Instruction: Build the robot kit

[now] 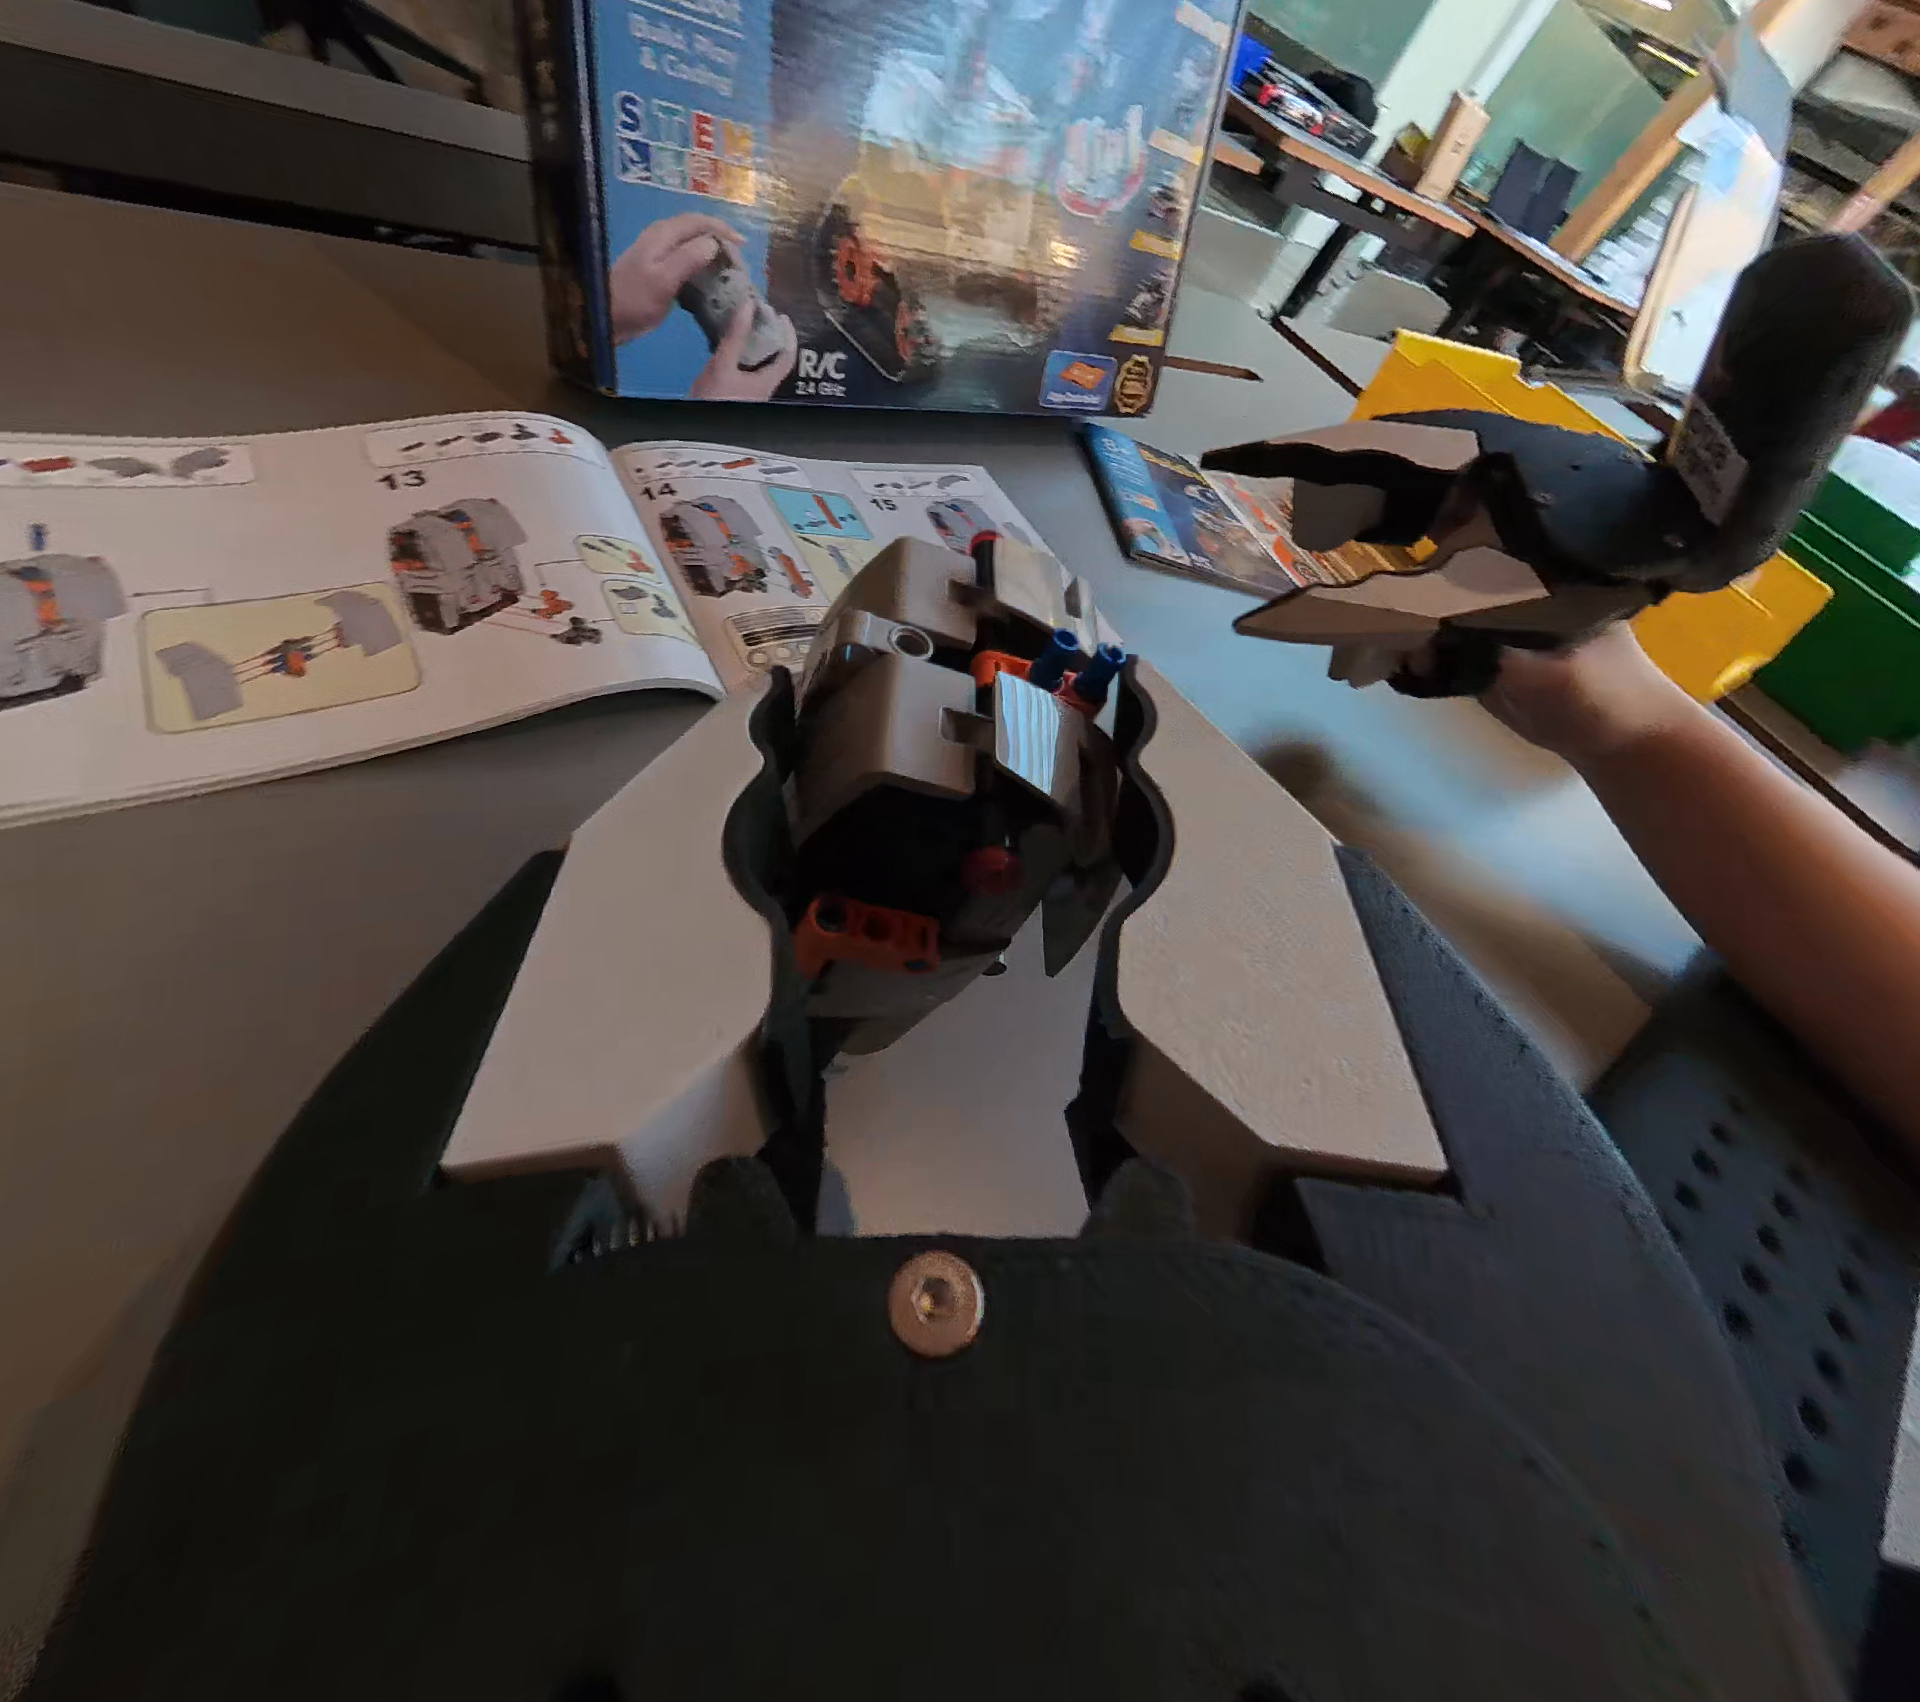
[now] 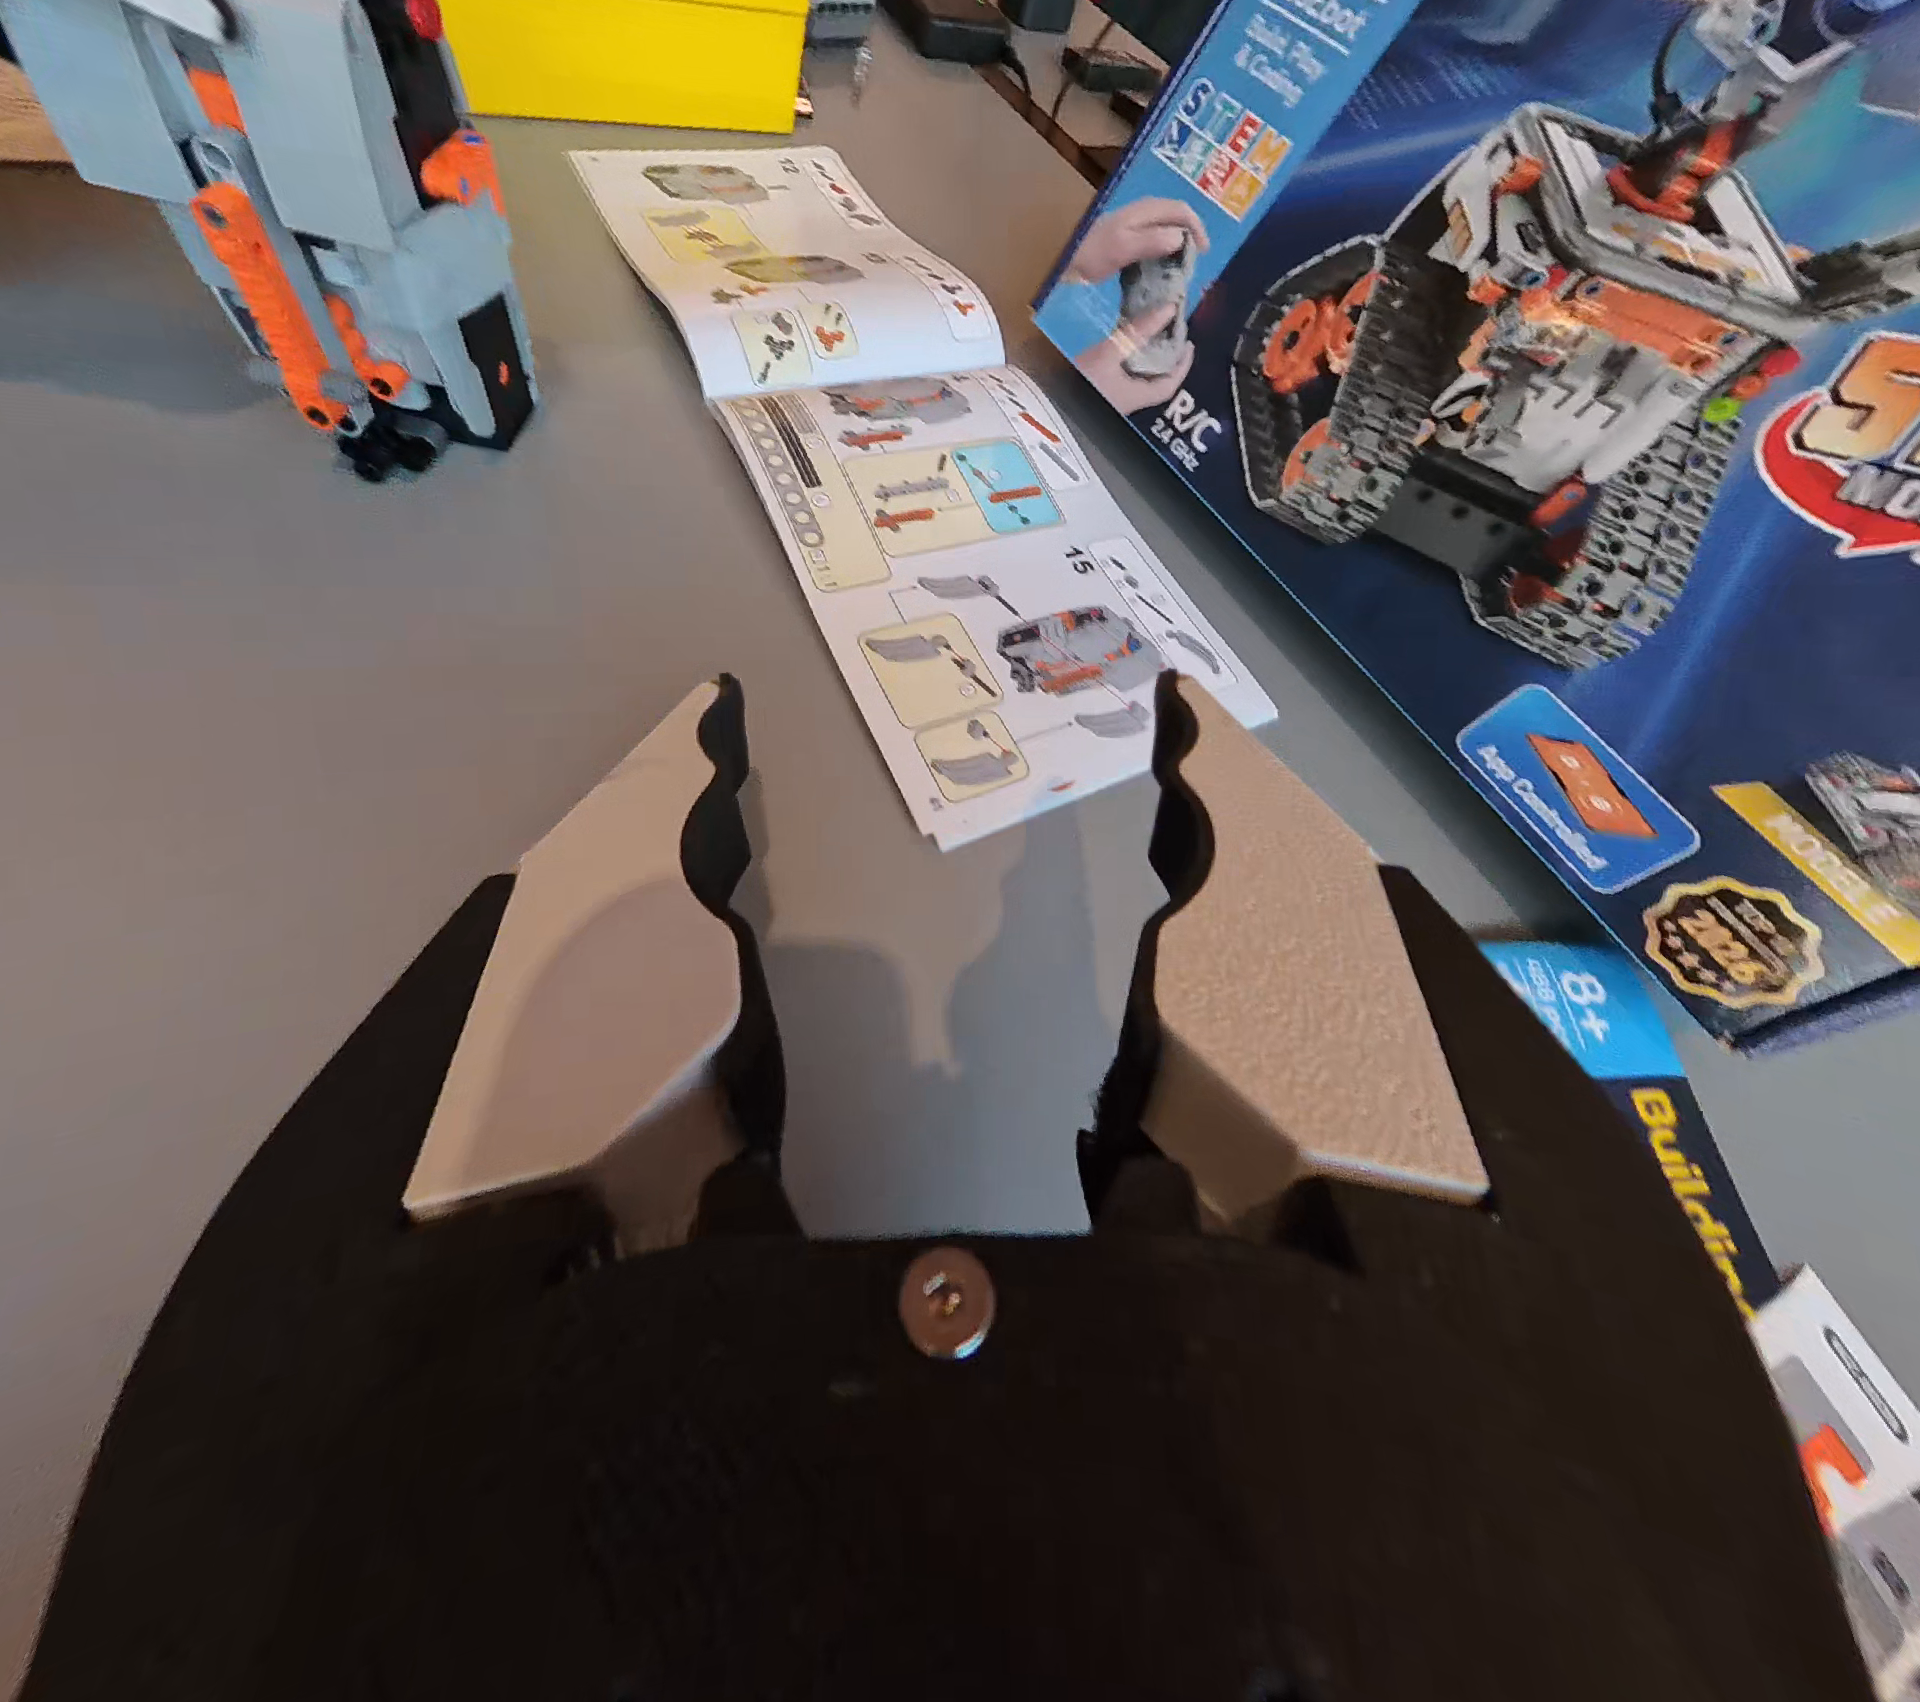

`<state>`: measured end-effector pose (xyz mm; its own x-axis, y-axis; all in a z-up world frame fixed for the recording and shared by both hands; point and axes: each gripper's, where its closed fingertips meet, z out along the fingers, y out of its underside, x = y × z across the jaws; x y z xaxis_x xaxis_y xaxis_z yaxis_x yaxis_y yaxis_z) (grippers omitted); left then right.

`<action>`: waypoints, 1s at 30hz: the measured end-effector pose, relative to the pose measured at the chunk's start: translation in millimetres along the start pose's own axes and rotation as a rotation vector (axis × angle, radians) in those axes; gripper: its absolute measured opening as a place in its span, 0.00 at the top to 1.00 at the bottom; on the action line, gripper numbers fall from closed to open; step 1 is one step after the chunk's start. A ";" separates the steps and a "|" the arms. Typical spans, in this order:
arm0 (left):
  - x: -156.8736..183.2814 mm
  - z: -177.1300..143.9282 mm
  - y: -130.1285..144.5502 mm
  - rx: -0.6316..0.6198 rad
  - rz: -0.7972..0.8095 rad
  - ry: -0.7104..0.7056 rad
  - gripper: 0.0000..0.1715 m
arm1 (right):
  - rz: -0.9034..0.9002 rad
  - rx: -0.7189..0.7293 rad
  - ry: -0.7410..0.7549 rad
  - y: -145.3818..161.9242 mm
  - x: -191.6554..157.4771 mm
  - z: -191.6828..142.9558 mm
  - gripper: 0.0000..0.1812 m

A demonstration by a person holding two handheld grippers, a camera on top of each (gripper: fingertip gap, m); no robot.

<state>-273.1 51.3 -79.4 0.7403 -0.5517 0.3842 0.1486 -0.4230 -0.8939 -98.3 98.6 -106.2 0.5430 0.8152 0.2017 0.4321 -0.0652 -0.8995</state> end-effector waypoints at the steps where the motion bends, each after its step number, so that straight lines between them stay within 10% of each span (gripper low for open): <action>1: -1.5 -1.2 -0.7 0.016 -0.014 -0.024 0.65 | -0.001 -0.007 0.008 1.6 2.1 -1.5 0.57; 10: -0.3 -11.7 0.0 0.078 -0.081 0.041 0.44 | -0.014 -0.041 0.023 6.9 5.8 -1.2 0.57; 15: -0.1 -20.2 32.4 -0.127 0.081 0.024 0.41 | 0.001 -0.042 0.023 9.4 9.3 -0.4 0.57; 22: -20.8 -11.3 67.0 -0.362 0.265 -0.115 0.49 | -0.005 -0.074 0.029 18.1 11.4 2.2 0.57; 30: -30.7 -8.7 64.7 -0.331 0.132 -0.134 0.66 | -0.038 -0.115 0.024 26.9 10.0 6.0 0.59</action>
<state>-291.9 34.6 -147.0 0.8213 -0.5274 0.2174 -0.1574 -0.5758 -0.8023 -85.5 108.4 -130.8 0.5406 0.8047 0.2454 0.5317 -0.1008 -0.8409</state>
